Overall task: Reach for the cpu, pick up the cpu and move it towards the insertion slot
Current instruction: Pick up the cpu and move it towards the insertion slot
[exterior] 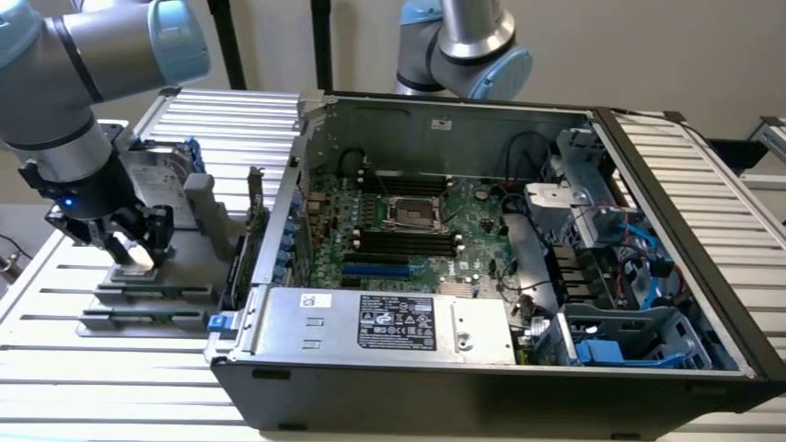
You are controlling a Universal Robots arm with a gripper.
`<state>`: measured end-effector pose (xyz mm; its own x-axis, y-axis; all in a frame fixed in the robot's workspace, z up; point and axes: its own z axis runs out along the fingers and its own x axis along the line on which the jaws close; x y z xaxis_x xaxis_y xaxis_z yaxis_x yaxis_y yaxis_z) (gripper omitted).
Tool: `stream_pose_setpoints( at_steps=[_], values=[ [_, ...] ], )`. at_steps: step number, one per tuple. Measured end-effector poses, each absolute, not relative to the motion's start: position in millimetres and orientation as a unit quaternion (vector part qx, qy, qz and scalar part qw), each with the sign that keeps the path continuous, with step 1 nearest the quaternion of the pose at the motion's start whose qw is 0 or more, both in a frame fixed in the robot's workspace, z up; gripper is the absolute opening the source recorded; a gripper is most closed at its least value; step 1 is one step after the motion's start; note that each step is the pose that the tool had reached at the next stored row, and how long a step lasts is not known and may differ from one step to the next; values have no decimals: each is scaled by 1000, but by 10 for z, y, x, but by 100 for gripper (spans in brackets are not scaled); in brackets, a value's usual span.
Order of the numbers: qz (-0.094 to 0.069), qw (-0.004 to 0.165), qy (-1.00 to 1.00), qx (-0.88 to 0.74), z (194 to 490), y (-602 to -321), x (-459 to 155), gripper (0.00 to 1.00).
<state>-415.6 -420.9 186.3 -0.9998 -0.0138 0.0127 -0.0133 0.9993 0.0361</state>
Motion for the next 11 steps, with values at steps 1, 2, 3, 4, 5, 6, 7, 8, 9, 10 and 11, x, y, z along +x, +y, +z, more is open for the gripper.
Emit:
stream_pose_setpoints(
  at_steps=[1,2,3,4,5,6,7,8,9,10,11],
  values=[
    [-18,6,-1000,7,1864,-4209,-4156,54],
    [-18,6,-1000,7,1867,-4208,-4156,54],
    [-18,6,-1000,7,1877,-4208,-4156,54],
    [-18,7,-1000,7,1894,-4208,-4156,54],
    [-18,6,-1000,7,1916,-4208,-4156,54],
    [-18,6,-1000,7,1941,-4208,-4156,54],
    [-18,6,-1000,7,1966,-4208,-4156,54],
    [-18,6,-1000,7,1993,-4209,-4156,54],
    [-18,7,-1000,6,2028,-4209,-4156,54],
    [-18,6,-1000,6,2069,-4208,-4155,54],
    [-18,7,-1000,6,2114,-4209,-4153,54]
  ],
)
